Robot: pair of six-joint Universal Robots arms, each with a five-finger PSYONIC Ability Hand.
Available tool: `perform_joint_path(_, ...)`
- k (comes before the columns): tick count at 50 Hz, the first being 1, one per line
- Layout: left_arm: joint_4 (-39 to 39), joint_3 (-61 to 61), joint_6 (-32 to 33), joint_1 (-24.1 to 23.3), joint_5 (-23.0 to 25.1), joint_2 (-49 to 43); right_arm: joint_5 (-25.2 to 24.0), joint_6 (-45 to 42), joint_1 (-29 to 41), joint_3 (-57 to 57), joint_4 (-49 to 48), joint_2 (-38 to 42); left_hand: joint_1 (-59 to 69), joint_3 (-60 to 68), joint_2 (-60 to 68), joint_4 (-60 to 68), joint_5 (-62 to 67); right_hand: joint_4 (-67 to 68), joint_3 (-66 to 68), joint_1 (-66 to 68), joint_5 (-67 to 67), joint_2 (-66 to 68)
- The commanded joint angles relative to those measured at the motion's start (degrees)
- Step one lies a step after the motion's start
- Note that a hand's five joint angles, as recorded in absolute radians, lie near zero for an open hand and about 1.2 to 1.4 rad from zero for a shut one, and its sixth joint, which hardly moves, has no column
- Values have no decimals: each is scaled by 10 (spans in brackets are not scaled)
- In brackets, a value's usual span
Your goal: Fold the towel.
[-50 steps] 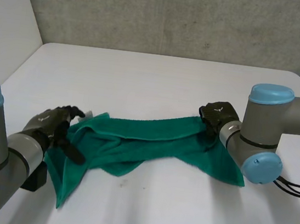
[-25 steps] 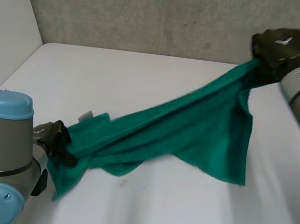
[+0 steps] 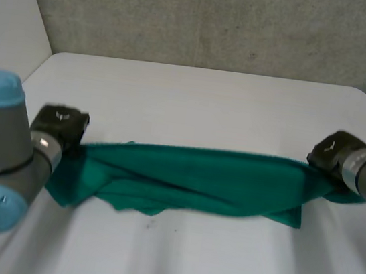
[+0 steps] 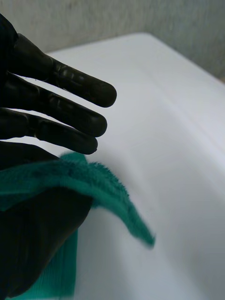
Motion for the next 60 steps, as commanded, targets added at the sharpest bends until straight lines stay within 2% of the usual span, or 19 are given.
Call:
perform_joint_path(1, 21, 185, 142, 13, 0, -63, 10, 38, 6, -212, -58, 74, 143, 119, 116, 117, 162, 119, 126, 240, 132, 128)
perform_joint_path(3, 55, 262, 148, 13, 6, -79, 10, 80, 11, -305, -109, 90, 143, 119, 116, 117, 162, 119, 126, 240, 132, 128)
perform_joint_path(5, 112, 327, 150, 11, 21, -79, 10, 97, 12, -334, -130, 93, 143, 119, 116, 117, 162, 119, 126, 240, 132, 128)
perform_joint_path(7, 164, 356, 146, 10, 35, -71, 10, 168, 10, -411, -237, 96, 143, 119, 116, 117, 162, 119, 126, 240, 132, 128)
perform_joint_path(10, 265, 367, 140, 7, 50, -31, 12, 209, 8, -407, -333, 84, 143, 119, 116, 117, 162, 119, 126, 240, 132, 128)
perform_joint_path(15, 339, 328, 120, 5, 30, 15, 12, 231, 8, -303, -484, -1, 143, 119, 116, 117, 162, 119, 126, 240, 132, 128)
perform_joint_path(18, 345, 278, 91, 10, 15, 29, 5, 232, 8, -250, -489, -29, 143, 119, 116, 117, 162, 119, 126, 240, 132, 128)
perform_joint_path(26, 341, 118, 29, 30, 27, 55, -19, 238, 5, -101, -460, -41, 143, 119, 116, 117, 162, 119, 126, 240, 132, 128)
perform_joint_path(27, 343, 81, 25, 31, 31, 54, -27, 238, 4, -51, -452, -43, 143, 119, 116, 117, 162, 119, 126, 240, 132, 128)
perform_joint_path(32, 349, -13, 25, 31, 51, 37, -51, 238, 7, 39, -445, -41, 143, 119, 116, 117, 162, 119, 126, 240, 132, 128)
perform_joint_path(36, 354, -66, 32, 29, 57, -18, -73, 231, 5, 71, -437, -29, 143, 119, 116, 117, 162, 119, 126, 240, 132, 128)
perform_joint_path(38, 353, -80, 34, 29, 58, -36, -87, 227, 4, 78, -419, 5, 143, 119, 116, 117, 162, 119, 126, 240, 132, 128)
perform_joint_path(42, 341, -111, 45, 30, 56, -50, -89, 204, 4, 63, -354, 62, 143, 119, 116, 117, 162, 119, 126, 240, 132, 128)
perform_joint_path(46, 297, -147, 82, 34, 56, -36, -85, 141, -7, 67, -241, 52, 143, 119, 116, 117, 162, 119, 126, 240, 132, 128)
perform_joint_path(50, 190, -180, 152, 46, 50, 27, -52, 45, -38, 105, -98, 10, 143, 119, 116, 117, 162, 119, 126, 240, 132, 128)
perform_joint_path(52, 99, -201, 196, 52, 49, 71, -39, 17, -43, 127, -62, -10, 143, 119, 116, 117, 162, 119, 126, 240, 132, 128)
perform_joint_path(54, 36, -213, 211, 51, 49, 100, -29, -26, -51, 163, -24, -39, 143, 119, 116, 117, 162, 119, 126, 240, 132, 128)
perform_joint_path(55, -24, -220, 218, 51, 52, 135, -28, -41, -54, 173, -17, -50, 143, 119, 116, 117, 162, 119, 126, 240, 132, 128)
perform_joint_path(60, -123, -228, 210, 45, 64, 216, -26, -95, -76, 213, -10, -92, 143, 119, 116, 117, 162, 119, 126, 240, 132, 128)
